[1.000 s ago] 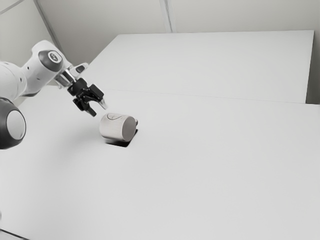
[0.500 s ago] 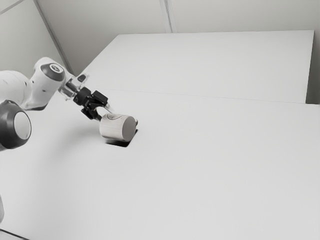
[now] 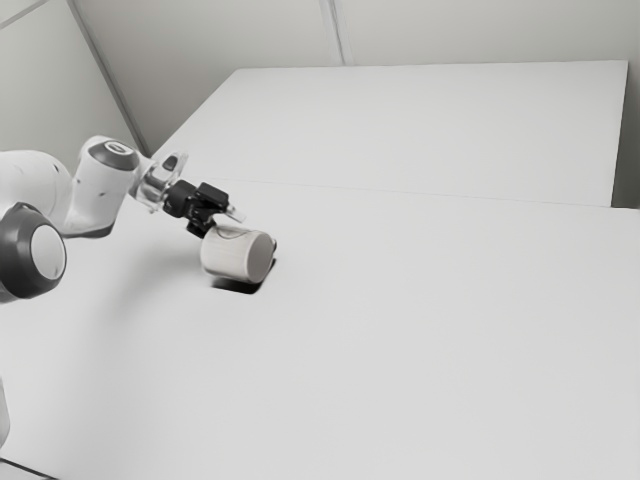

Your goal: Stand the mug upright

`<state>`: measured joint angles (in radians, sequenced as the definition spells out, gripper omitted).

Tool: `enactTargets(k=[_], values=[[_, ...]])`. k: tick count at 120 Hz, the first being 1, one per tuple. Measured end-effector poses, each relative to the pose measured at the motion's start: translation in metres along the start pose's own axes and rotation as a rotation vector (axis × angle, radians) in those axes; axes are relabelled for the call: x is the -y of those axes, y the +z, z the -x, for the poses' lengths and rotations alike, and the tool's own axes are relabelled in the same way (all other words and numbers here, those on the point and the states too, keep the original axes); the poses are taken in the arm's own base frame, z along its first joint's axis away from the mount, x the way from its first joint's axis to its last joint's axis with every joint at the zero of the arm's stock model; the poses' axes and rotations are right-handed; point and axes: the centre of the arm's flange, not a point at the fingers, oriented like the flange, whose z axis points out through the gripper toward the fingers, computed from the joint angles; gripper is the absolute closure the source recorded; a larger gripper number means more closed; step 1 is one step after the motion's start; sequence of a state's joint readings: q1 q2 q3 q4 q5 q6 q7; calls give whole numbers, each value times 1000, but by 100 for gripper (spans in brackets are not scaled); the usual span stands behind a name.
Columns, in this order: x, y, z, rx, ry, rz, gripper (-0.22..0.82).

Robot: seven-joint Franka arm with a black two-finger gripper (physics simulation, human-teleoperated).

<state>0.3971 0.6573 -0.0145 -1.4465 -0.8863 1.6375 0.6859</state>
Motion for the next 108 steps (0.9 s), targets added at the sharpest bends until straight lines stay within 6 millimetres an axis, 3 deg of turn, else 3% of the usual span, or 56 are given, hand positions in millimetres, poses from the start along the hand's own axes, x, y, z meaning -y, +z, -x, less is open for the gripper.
enactTargets(k=[22,43,52,75,90,108], values=[[-4,3,-2,-10,29,24,49],[-11,6,-4,-10,58,25,63],[-22,6,-6,-10,81,29,70],[-84,0,0,-13,160,9,75],[-147,2,7,42,254,-103,76],[-207,17,25,150,330,-303,78]])
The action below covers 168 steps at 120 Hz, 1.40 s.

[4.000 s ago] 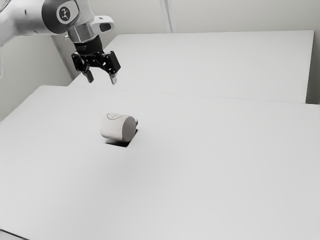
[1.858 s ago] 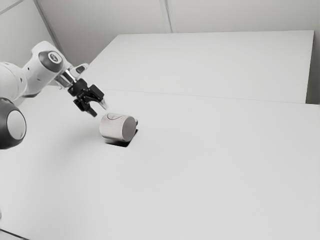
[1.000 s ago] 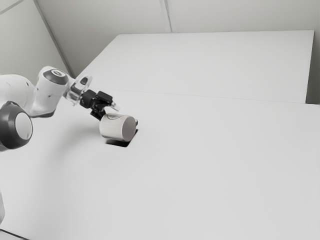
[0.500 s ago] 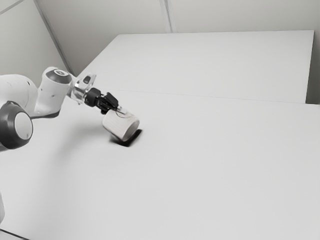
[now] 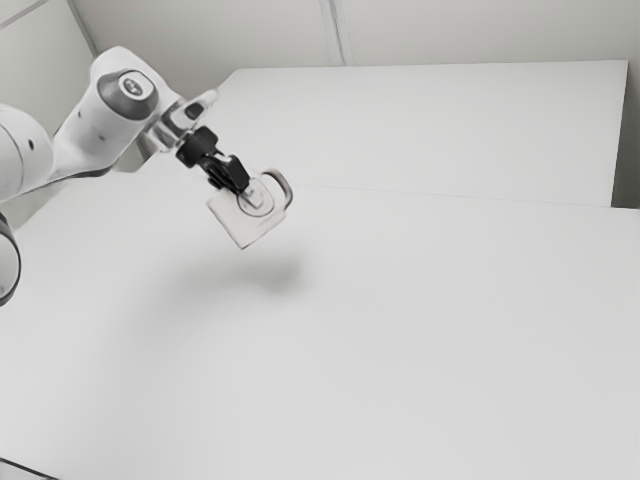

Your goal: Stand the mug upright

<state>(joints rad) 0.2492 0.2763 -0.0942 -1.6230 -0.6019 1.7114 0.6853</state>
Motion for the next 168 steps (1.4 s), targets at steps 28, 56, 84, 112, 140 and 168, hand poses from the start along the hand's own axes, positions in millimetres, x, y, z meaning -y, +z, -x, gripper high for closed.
enactTargets(k=[28,56,84,112,140,168], values=[[-66,19,24,174,40,-253,78],[-103,53,60,228,38,-425,78],[-109,72,99,162,9,-545,78],[-98,102,126,88,-17,-608,78],[-78,126,148,44,-55,-642,78],[-66,139,151,2,-52,-680,78]])
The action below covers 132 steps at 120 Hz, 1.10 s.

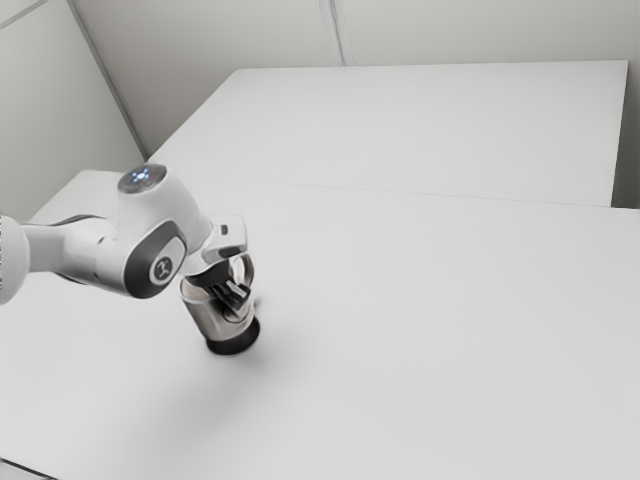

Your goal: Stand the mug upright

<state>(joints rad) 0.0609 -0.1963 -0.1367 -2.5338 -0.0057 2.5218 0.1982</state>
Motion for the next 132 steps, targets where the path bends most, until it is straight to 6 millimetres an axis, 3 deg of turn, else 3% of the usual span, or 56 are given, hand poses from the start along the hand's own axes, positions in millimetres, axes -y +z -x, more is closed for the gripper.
enactTargets(k=[59,77,88,100,132], values=[[-1,38,-3,17,-32,5,78],[-6,36,-5,10,-22,9,48],[-7,28,-9,-7,-17,7,31],[-3,7,-25,-26,-16,2,20],[7,-58,-69,18,-32,9,6]])
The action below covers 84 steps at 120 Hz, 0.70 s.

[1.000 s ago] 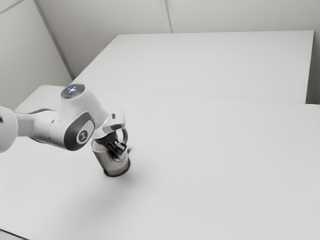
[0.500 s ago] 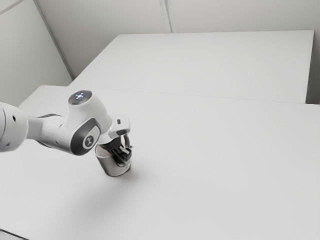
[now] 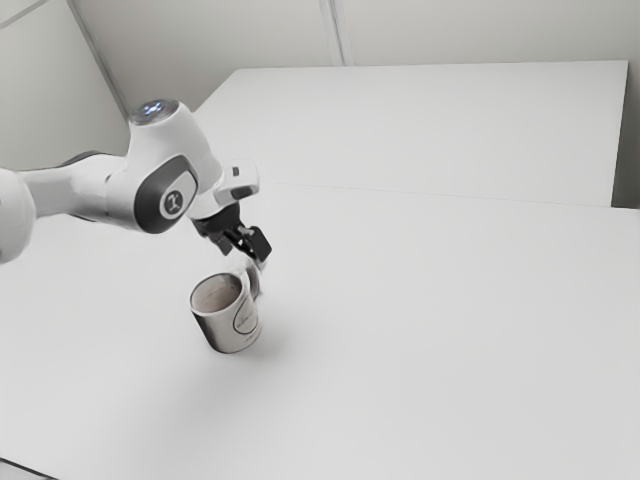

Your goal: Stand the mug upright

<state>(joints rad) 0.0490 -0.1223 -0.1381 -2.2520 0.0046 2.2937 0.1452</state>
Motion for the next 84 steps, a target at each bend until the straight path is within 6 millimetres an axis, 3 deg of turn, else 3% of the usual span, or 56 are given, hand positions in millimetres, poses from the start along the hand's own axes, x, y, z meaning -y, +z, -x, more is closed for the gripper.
enactTargets(k=[26,84], values=[[3,-56,-30,82,-53,16,2],[2,-146,-53,163,-160,19,0]])
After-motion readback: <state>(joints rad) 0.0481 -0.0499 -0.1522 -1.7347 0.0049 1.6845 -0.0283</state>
